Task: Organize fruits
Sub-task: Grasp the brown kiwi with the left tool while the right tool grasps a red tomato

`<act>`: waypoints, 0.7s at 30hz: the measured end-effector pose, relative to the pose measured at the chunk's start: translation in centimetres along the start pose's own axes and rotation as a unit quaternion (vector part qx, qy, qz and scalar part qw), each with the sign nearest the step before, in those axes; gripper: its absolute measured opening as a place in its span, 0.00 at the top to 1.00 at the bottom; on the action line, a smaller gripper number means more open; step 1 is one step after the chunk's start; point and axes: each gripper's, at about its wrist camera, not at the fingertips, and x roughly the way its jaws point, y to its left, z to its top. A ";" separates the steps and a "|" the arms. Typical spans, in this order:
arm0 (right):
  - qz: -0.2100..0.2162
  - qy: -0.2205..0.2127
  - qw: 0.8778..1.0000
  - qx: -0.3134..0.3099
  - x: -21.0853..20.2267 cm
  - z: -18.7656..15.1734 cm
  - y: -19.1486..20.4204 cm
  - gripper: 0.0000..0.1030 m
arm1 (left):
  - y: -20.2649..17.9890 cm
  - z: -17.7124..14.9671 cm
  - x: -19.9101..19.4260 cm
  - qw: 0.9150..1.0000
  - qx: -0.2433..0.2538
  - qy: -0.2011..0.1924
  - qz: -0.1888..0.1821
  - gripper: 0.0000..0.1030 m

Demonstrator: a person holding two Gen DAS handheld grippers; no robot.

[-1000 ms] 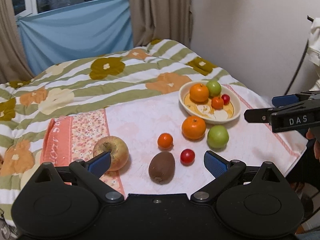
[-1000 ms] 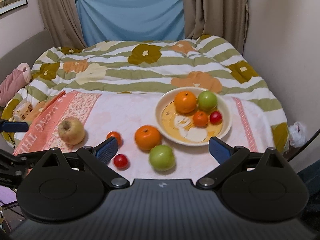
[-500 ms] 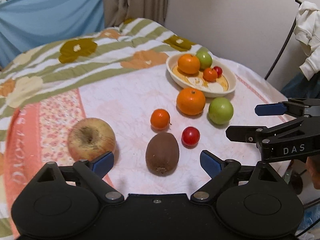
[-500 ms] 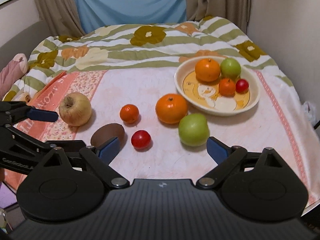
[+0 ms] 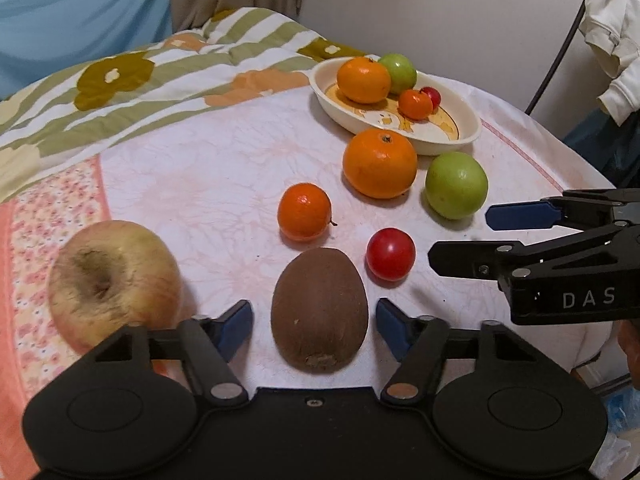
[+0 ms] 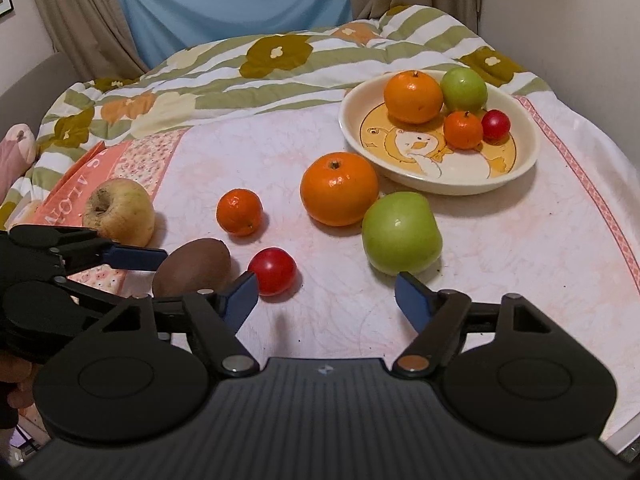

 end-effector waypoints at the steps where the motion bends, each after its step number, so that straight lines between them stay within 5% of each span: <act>1: 0.000 0.001 1.000 -0.001 0.1 0.0 0.1 0.16 | -0.1 0.0 0.0 1.000 0.005 -0.004 0.001 0.35; 5: 0.007 0.004 1.000 -0.003 0.5 0.0 0.6 0.17 | -0.2 0.1 0.1 1.000 0.014 -0.006 -0.006 0.48; 21: 0.016 0.017 0.999 -0.029 2.3 0.3 2.0 0.30 | 0.2 -1.0 -1.0 1.000 0.023 0.001 0.018 0.48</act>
